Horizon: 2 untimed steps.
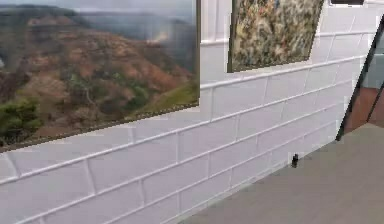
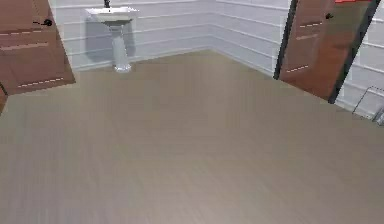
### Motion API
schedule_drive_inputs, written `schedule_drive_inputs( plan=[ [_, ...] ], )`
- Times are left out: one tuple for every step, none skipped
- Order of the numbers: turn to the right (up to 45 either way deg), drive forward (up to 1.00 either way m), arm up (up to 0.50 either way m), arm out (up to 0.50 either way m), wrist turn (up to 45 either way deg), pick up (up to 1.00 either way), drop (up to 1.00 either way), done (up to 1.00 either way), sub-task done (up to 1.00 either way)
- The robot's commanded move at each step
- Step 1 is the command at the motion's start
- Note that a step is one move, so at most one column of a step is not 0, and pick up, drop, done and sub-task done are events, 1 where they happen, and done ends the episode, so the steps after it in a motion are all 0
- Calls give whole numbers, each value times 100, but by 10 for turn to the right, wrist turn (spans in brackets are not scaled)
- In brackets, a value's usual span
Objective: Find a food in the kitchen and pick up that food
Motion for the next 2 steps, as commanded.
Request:
schedule_drive_inputs(
  plan=[
    [450,0,0,0,0,0,0,0,0],
    [450,0,0,0,0,0,0,0,0]
  ],
)
